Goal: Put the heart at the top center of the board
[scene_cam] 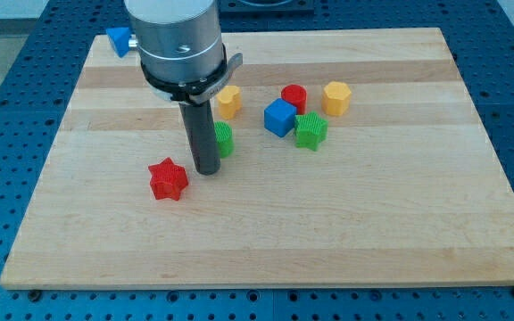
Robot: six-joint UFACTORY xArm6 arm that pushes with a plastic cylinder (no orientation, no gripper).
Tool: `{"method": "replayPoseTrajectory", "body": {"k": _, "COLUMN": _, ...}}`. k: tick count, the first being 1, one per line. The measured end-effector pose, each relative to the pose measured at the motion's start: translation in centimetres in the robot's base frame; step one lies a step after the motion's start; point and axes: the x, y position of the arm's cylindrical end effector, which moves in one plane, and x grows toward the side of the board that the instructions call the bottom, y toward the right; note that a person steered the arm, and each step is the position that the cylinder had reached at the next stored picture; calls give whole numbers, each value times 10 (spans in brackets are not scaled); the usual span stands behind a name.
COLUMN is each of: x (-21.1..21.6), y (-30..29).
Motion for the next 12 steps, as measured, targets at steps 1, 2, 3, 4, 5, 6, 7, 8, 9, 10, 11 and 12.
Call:
{"method": "replayPoseTrajectory", "body": {"k": 1, "x": 1, "y": 25}}
{"method": "replayPoseTrajectory", "body": {"k": 2, "x": -16, "y": 49}}
{"method": "replayPoseTrajectory", "body": {"k": 3, "x": -51, "y": 35}}
{"method": "replayPoseTrajectory", "body": {"k": 4, "x": -85, "y": 22}}
{"method": "replayPoseTrajectory", "body": {"k": 5, "x": -96, "y": 24}}
{"method": "replayPoseTrajectory", "body": {"k": 6, "x": -98, "y": -3}}
{"method": "replayPoseTrajectory", "body": {"k": 7, "x": -107, "y": -19}}
{"method": "replayPoseTrajectory", "body": {"k": 8, "x": -117, "y": -11}}
{"method": "replayPoseTrajectory", "body": {"k": 9, "x": -120, "y": 8}}
{"method": "replayPoseTrajectory", "body": {"k": 10, "x": -138, "y": 14}}
{"method": "replayPoseTrajectory", "body": {"k": 11, "x": -161, "y": 14}}
{"method": "replayPoseTrajectory", "body": {"k": 12, "x": -184, "y": 14}}
